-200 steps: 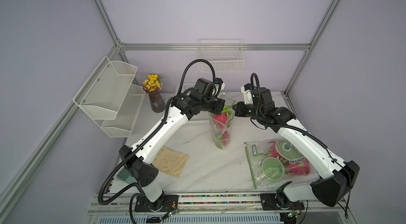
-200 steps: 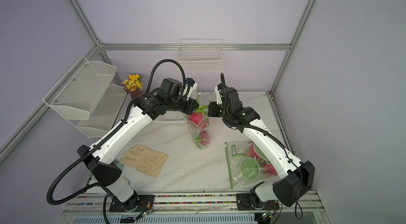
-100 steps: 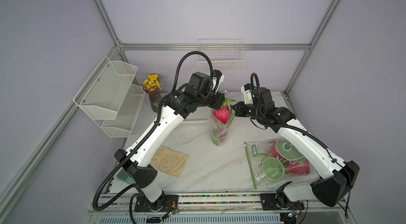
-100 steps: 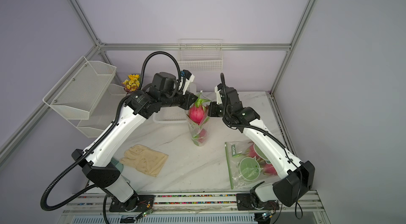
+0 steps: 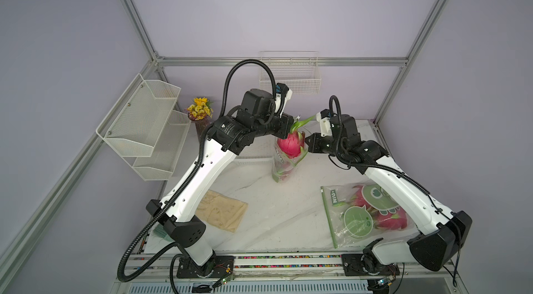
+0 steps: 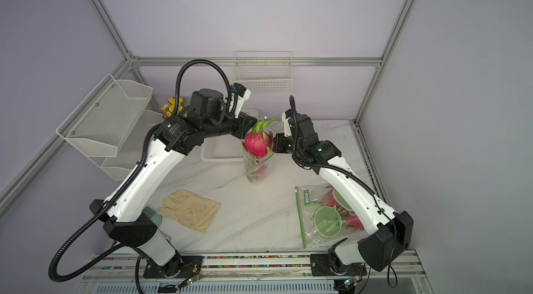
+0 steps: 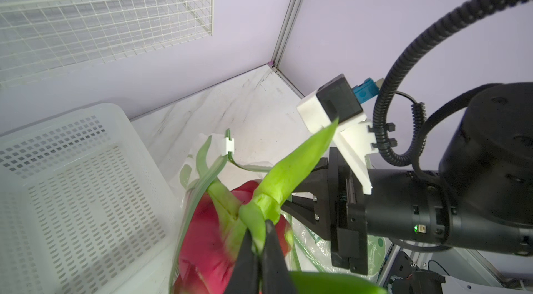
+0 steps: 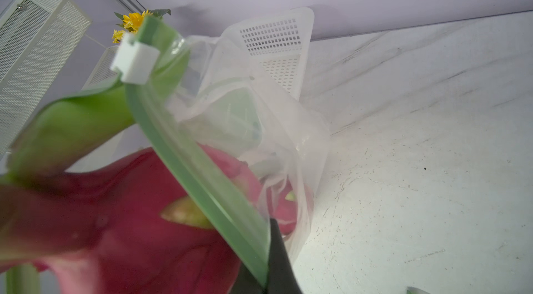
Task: Open the zip-top bag and take out the dragon fruit
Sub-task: Pick up the dragon fruit from the zipper food storage bag.
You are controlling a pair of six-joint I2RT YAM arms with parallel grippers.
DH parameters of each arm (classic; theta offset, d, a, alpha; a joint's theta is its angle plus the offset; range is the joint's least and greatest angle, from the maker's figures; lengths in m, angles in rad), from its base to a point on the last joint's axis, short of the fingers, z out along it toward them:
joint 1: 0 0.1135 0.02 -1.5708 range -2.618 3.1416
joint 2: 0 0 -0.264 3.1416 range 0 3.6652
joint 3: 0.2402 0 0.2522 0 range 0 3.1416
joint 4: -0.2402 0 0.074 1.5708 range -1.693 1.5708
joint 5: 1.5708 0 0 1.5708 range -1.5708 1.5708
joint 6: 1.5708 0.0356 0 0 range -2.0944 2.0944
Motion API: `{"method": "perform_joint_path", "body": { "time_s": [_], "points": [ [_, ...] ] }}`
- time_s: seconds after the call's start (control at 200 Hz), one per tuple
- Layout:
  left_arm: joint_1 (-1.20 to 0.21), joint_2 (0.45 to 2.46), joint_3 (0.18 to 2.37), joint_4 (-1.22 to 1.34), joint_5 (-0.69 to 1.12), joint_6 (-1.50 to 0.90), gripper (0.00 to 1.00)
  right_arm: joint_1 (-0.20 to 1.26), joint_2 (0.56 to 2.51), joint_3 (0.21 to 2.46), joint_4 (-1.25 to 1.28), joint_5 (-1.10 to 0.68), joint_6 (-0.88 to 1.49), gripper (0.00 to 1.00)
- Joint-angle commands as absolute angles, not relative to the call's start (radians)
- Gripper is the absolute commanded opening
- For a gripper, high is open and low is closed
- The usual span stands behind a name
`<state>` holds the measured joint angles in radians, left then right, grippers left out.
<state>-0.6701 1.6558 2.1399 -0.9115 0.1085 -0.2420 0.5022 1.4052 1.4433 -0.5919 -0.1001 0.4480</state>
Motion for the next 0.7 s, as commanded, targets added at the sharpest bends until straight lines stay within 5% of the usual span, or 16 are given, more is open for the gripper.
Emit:
{"method": "perform_joint_path", "body": {
  "time_s": [0.0, 0.695],
  "points": [
    [-0.673, 1.576, 2.207, -0.821, 0.077, -0.218, 0.00, 0.508, 1.417, 1.454, -0.581, -0.084, 0.459, 0.00],
    [-0.667, 1.546, 2.203, -0.616, 0.226, -0.298, 0.00, 0.508, 1.403, 1.393, -0.519, -0.085, 0.483, 0.00]
  ]
}}
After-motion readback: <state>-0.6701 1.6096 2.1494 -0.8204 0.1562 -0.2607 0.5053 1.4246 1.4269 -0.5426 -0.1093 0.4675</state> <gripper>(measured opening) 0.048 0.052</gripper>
